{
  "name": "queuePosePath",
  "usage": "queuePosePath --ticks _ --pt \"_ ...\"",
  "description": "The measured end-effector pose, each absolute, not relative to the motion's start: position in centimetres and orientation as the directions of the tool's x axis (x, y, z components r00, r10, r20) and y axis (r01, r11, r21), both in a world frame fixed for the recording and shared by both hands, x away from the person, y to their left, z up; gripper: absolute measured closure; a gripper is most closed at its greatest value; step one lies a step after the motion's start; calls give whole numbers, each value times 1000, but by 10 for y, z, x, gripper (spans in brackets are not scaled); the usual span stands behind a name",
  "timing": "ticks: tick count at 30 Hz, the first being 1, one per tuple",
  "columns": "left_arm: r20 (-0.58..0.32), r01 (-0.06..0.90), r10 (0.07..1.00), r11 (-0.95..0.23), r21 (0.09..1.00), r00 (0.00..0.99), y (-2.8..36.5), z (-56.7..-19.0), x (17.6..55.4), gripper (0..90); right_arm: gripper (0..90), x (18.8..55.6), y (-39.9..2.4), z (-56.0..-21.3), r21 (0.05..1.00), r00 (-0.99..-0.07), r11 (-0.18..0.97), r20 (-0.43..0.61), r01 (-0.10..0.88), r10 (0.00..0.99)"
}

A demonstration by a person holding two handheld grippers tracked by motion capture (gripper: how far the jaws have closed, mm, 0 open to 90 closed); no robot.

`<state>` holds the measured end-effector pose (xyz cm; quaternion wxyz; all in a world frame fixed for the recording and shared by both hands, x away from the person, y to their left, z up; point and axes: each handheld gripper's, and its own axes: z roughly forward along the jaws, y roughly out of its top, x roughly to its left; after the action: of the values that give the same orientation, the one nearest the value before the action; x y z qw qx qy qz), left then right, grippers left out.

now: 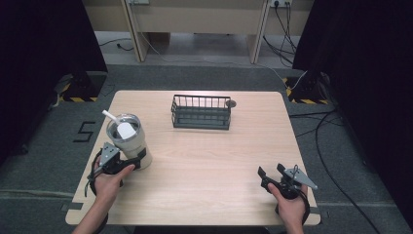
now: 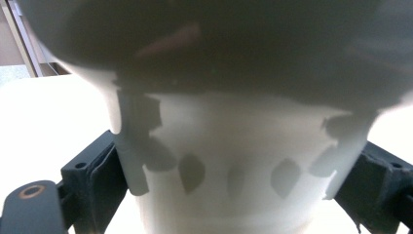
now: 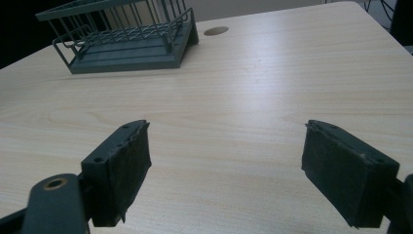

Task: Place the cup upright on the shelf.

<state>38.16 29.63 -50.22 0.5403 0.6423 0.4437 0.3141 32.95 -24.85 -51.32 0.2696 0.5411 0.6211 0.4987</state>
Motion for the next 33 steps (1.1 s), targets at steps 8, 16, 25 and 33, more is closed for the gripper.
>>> queuePosePath --ticks 8,16,25,33 --pt "-61 218 906 -35 975 419 294 -496 380 103 185 329 -249 -513 912 -270 -85 207 402 940" --pt "-32 189 903 -56 980 428 290 -482 377 103 185 329 -249 -513 913 -266 -88 207 399 941" --pt "-26 172 899 -55 984 438 283 -470 382 103 185 330 -250 -513 913 -263 -86 204 400 943" --pt "-9 164 901 -69 984 433 279 -462 387 104 185 330 -250 -514 910 -261 -95 214 405 941"
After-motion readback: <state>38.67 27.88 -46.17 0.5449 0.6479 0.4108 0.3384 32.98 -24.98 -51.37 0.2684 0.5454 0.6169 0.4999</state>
